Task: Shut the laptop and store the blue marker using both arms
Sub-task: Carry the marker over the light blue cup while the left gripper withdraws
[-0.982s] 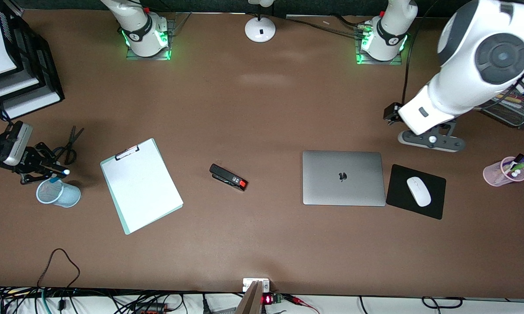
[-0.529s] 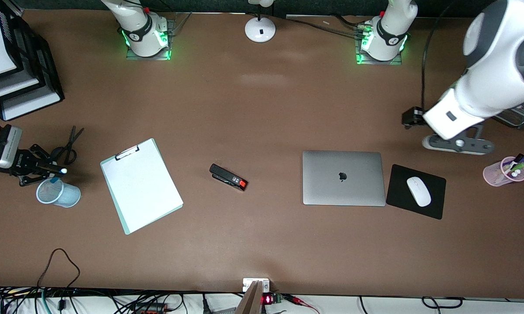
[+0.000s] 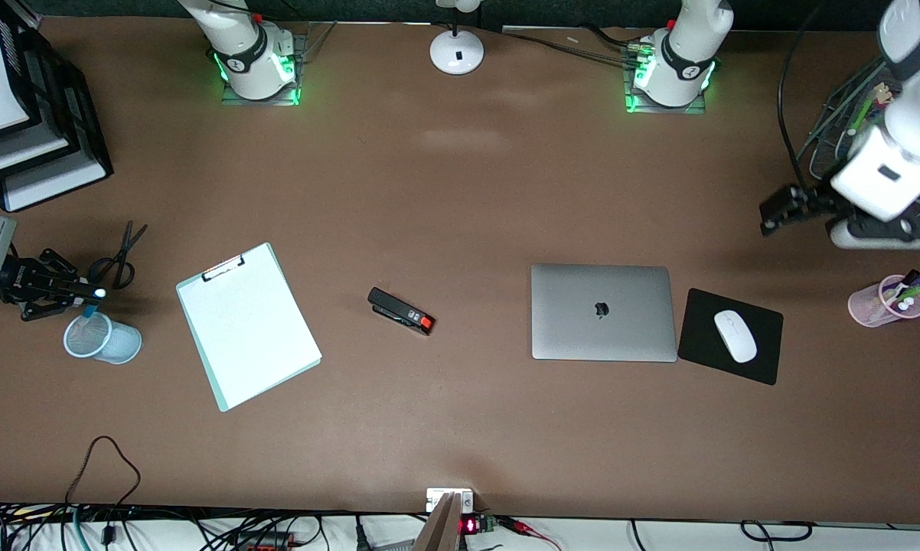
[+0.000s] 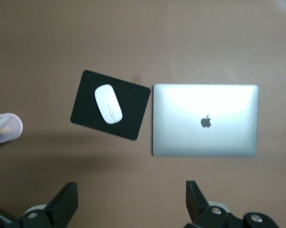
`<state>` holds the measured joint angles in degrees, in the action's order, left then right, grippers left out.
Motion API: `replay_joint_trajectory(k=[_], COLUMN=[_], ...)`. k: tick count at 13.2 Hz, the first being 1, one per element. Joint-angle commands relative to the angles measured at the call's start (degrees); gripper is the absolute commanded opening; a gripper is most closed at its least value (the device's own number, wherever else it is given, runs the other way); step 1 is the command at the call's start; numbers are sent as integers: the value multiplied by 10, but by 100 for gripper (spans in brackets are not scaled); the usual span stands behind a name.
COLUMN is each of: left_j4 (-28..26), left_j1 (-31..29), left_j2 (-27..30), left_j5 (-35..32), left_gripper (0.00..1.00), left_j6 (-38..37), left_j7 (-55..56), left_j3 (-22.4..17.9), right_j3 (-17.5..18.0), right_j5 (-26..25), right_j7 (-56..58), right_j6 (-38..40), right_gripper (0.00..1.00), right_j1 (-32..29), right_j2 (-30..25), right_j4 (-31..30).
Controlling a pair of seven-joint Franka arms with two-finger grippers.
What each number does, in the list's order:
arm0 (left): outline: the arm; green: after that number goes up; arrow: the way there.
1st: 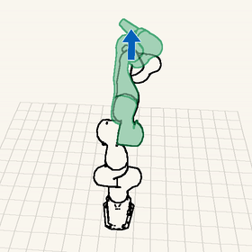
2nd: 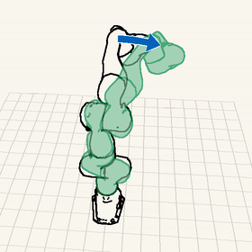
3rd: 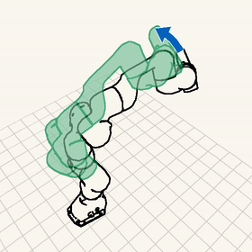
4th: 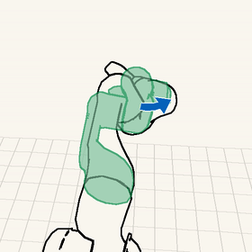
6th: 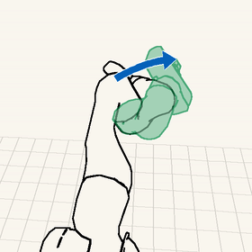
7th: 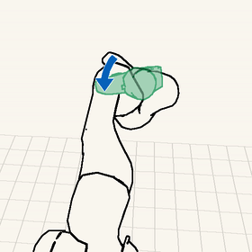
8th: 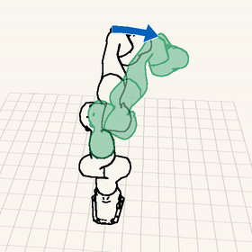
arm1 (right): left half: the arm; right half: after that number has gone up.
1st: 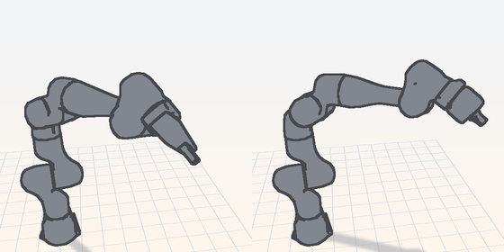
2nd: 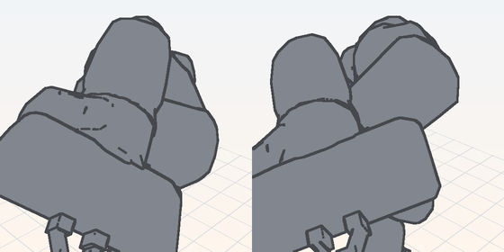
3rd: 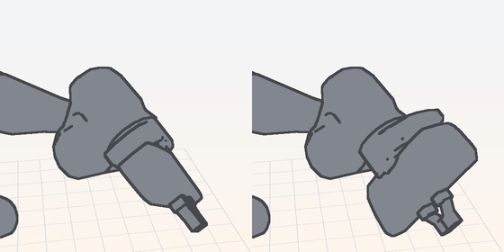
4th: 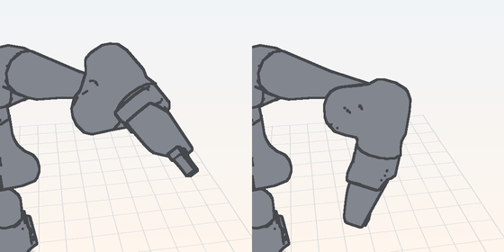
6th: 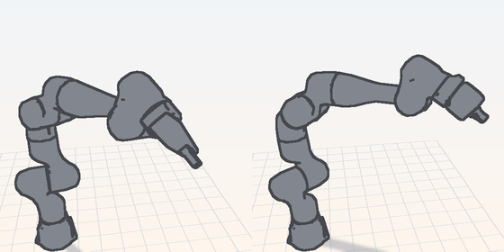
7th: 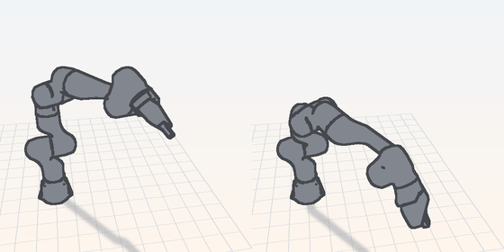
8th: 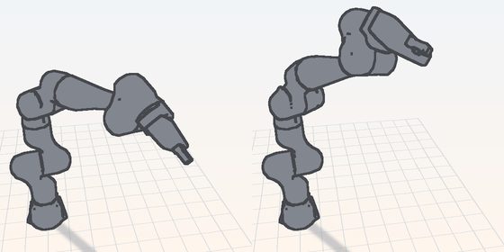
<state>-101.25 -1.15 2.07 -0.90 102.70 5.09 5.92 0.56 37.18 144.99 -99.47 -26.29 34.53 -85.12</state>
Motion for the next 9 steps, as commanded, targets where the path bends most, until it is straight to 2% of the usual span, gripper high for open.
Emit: replay_joint_trajectory(k=[1, 6, 9], left_j4=[-38, -5, 4], left_j1=[17, 21, 15], left_j2=[39, 20, 9], left_j5=[3, -1, -1], left_gripper=[100, 100, 100], left_j6=[-7, -55, -77], left_j7=[-9, -45, -47], left_j3=[-11, -29, -24], right_j3=[8, 8, 8], right_j5=[16, 17, 17], right_j7=[16, 46, 58], right_j6=[37, 93, 106], right_gripper=[5, 5, 5], right_j1=[-10, -14, -31], right_j2=[36, 77, 90], right_j4=[53, 98, 111])
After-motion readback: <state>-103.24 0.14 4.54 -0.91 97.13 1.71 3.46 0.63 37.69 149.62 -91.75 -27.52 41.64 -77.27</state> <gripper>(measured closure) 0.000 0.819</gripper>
